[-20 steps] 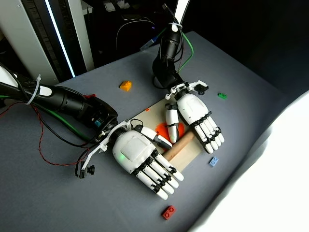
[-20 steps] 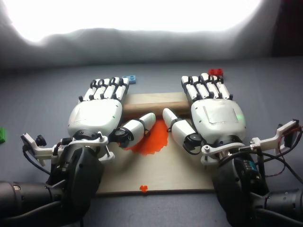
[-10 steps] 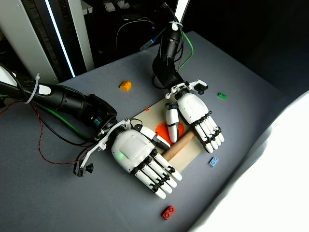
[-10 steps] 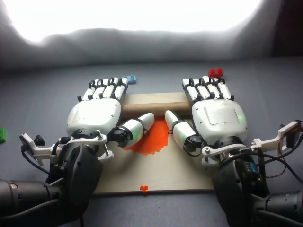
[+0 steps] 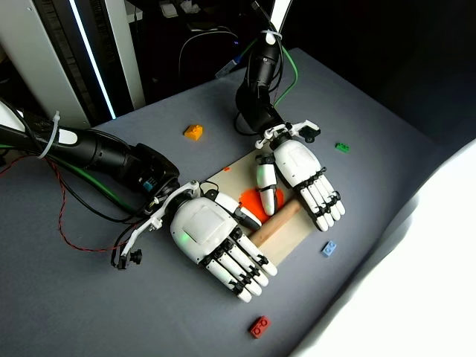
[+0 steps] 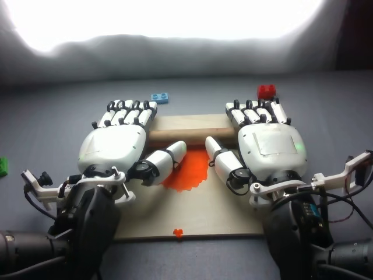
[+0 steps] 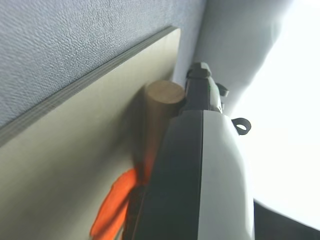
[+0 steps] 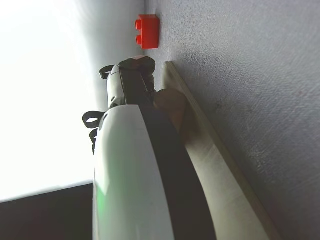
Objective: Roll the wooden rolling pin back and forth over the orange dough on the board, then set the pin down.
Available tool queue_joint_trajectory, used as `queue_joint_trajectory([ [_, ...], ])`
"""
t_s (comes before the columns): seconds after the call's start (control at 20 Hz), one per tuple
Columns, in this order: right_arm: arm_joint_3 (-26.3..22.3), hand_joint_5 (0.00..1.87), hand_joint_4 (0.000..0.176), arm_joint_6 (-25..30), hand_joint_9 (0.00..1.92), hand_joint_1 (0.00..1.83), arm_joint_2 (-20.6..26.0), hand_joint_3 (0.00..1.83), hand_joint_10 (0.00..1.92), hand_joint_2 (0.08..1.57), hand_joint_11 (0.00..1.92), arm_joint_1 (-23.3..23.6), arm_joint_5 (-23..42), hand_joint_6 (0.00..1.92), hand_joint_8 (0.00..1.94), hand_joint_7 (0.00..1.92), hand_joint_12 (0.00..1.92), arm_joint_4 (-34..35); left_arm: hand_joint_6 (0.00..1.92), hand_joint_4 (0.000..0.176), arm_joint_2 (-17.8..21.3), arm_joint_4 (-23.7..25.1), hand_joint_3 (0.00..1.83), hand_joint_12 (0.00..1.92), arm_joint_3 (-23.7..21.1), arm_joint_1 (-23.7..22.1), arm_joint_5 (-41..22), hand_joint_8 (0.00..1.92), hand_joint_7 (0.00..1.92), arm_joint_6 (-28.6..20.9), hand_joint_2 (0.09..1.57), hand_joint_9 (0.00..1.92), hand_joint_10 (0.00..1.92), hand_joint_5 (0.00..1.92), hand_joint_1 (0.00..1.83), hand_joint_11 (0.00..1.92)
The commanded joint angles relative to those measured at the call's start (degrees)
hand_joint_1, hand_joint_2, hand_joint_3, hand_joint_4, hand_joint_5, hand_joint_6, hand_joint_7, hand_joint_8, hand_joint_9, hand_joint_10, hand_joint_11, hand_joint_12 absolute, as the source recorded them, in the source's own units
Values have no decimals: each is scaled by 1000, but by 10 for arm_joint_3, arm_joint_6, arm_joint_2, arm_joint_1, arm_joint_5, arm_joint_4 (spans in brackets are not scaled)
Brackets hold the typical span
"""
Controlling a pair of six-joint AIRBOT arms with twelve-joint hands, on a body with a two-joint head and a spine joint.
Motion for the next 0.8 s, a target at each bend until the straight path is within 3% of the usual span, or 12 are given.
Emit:
queue_joint_trajectory([
  [0.0, 1, 367, 0, -5, 416, 0, 5, 0, 31, 1381, 0, -11, 35, 16, 8, 444, 826, 20, 22, 0, 1, 14, 3, 0, -3, 8, -25, 14, 130, -13, 1329, 74, 16, 110, 0, 0],
  [0.75, -27, 340, 0, -9, 370, 0, 5, 0, 0, 1382, 0, -21, 64, 1, 0, 402, 744, 20, 16, 0, 12, 82, 1, 2, -30, 40, -42, 7, 136, -26, 1330, 74, 9, 133, 0, 5],
])
